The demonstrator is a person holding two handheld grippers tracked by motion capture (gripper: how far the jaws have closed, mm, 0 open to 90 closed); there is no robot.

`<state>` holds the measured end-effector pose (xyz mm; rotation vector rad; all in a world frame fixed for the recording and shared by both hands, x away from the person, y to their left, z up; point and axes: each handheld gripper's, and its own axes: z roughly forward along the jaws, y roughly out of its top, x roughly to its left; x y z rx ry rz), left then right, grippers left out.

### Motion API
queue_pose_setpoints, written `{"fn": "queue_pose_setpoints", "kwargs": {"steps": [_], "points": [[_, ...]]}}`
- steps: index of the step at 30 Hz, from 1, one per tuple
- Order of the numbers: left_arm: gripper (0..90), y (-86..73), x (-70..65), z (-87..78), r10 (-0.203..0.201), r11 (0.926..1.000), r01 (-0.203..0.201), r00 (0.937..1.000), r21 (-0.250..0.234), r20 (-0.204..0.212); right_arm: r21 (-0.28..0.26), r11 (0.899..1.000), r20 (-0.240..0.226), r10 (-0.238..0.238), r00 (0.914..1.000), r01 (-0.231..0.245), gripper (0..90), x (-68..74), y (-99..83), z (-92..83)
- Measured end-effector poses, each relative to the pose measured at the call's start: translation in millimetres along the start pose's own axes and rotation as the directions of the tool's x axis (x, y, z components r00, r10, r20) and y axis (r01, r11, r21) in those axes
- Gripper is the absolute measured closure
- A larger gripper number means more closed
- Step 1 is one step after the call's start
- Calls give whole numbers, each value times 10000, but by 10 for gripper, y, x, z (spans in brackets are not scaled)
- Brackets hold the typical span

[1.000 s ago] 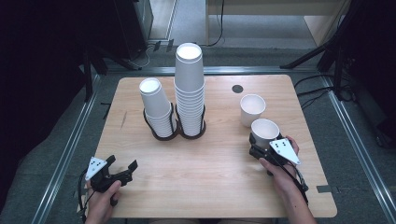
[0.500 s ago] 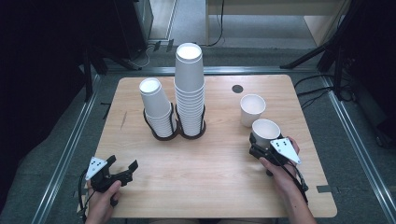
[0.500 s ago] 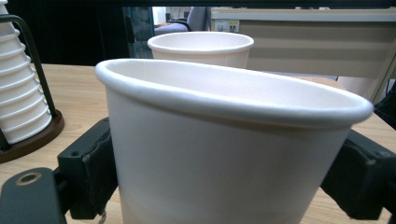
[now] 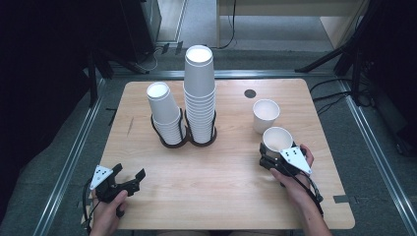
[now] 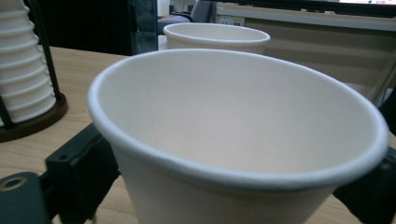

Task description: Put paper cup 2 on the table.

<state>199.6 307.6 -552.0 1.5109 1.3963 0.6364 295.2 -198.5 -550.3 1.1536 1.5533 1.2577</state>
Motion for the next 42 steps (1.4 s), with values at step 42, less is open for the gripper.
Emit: {"fn": "queue_pose_setpoints", "kwargs": {"steps": [42], "points": [[22,-11,-23,5,147,9999,-147,9998,35,-107,-55,9990,-589,-455,9972,452,0,-374,58,-753]]}}
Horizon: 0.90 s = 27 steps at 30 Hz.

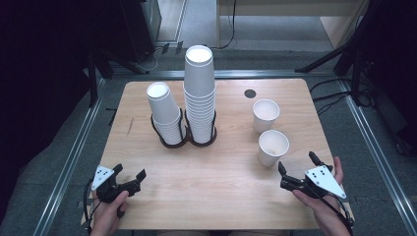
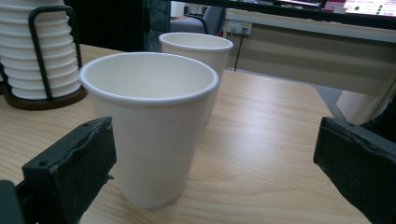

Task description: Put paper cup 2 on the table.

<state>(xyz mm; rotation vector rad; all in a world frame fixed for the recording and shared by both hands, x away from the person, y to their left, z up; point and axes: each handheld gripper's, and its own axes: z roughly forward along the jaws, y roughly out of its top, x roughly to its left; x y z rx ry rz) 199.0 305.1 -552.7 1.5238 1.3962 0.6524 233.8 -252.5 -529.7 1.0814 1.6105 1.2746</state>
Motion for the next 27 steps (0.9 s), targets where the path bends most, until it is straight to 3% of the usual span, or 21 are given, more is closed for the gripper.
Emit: {"fn": "queue_pose_setpoints", "kwargs": {"steps": [5,10,20,27], "points": [[22,-2,-5,1,-7,10000,7,10000,-4,-14,37,10000,388,71,9992,-72,0,-169,-47,-95],[22,-4,-11,3,23,10000,-23,10000,-12,-39,219,9994,983,-289,9947,269,0,-344,-128,-174],[22,-7,-16,4,136,9999,-135,9999,18,-40,504,9987,1585,-133,9873,54,0,-598,-249,-374],[22,-9,-23,9,161,9999,-161,9999,29,-19,404,9988,1872,184,9822,-264,0,-736,-253,-467]]}}
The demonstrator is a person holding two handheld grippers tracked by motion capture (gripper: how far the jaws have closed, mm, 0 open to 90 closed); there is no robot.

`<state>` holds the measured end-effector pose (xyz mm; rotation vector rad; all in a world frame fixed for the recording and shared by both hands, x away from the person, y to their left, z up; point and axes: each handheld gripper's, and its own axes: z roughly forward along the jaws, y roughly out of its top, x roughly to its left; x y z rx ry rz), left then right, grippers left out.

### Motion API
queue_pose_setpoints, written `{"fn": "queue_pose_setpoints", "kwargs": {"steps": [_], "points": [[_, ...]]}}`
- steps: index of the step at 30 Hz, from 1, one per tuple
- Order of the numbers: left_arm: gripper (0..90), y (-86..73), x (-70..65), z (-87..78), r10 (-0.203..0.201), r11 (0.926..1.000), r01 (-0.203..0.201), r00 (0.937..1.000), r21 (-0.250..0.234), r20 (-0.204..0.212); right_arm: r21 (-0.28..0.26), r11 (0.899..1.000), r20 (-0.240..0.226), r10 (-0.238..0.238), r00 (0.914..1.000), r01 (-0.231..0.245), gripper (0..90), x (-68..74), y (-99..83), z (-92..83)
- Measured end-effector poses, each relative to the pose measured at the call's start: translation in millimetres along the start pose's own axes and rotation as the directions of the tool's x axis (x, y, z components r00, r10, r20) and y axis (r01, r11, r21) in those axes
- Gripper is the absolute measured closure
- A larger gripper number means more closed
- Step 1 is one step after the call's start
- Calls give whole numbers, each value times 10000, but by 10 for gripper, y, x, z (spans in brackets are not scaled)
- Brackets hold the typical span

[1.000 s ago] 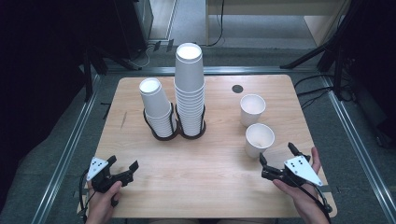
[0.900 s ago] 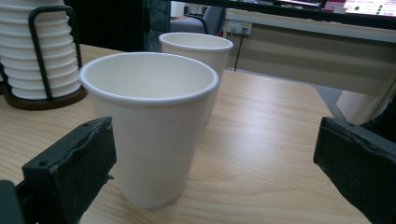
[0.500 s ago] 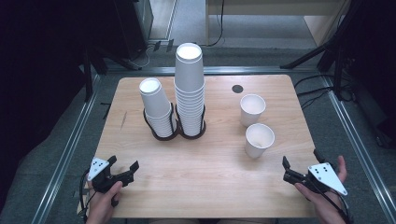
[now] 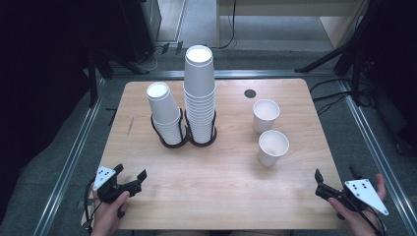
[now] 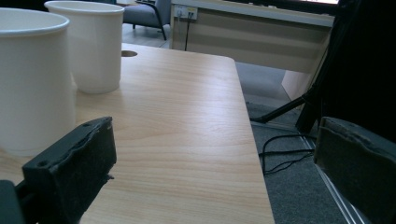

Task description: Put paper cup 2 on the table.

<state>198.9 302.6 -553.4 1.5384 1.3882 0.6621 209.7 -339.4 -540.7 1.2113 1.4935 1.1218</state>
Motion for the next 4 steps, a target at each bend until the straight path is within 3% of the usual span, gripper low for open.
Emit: {"fn": "queue_pose_setpoints", "kwargs": {"steps": [4], "points": [[22,1,-3,6,17,10000,-17,10000,13,3,12,10000,19,24,10000,-24,0,-12,-1,9]]}}
